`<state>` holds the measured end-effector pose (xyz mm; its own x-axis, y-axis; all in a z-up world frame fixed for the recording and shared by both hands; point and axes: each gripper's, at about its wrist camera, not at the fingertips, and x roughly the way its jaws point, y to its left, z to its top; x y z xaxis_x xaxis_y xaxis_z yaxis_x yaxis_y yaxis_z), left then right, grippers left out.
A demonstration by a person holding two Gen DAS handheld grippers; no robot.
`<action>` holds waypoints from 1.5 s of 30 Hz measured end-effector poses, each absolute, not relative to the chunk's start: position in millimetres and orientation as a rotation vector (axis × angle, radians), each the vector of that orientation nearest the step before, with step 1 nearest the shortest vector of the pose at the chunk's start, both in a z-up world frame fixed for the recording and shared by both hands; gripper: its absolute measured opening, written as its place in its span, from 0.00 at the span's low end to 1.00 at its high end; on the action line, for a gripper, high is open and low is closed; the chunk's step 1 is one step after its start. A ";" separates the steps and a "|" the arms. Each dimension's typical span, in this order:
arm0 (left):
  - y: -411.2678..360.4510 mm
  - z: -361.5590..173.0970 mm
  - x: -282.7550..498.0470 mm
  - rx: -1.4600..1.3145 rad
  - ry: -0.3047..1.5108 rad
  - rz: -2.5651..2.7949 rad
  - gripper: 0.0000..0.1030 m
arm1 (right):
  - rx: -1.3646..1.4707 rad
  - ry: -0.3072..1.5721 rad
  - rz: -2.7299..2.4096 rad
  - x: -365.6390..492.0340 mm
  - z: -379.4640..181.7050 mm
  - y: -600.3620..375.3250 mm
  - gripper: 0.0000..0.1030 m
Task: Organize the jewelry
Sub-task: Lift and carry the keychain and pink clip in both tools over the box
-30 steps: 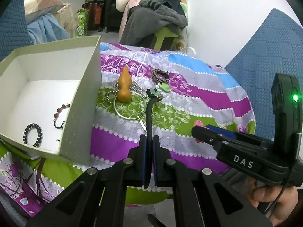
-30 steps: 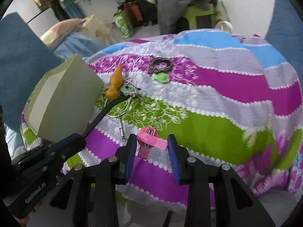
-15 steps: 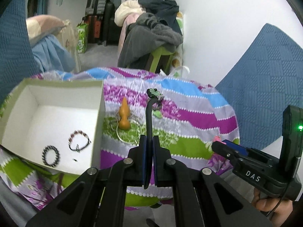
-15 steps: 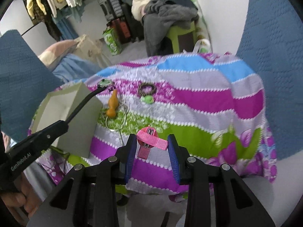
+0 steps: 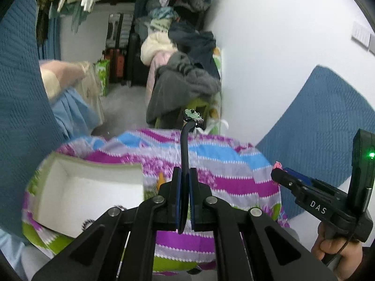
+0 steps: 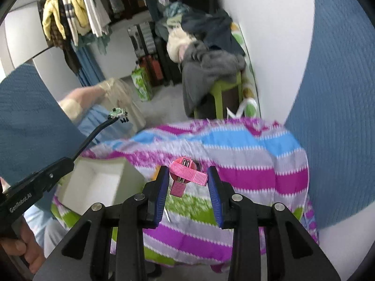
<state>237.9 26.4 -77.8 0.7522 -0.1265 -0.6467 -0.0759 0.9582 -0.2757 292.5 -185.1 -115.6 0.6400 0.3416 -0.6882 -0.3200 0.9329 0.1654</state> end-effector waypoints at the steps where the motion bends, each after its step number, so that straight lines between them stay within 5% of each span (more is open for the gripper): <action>1: 31.7 -69.5 236.9 -0.293 0.706 -0.023 0.03 | 0.025 0.779 0.384 293.0 -108.9 -179.6 0.30; 18: 137.2 -27.2 214.2 -0.330 0.623 0.082 0.03 | -0.042 0.687 0.511 295.0 -63.8 -65.5 0.30; 45: 221.8 -179.1 221.1 -0.429 0.925 0.143 0.04 | -0.203 1.009 0.610 291.9 -210.0 46.8 0.30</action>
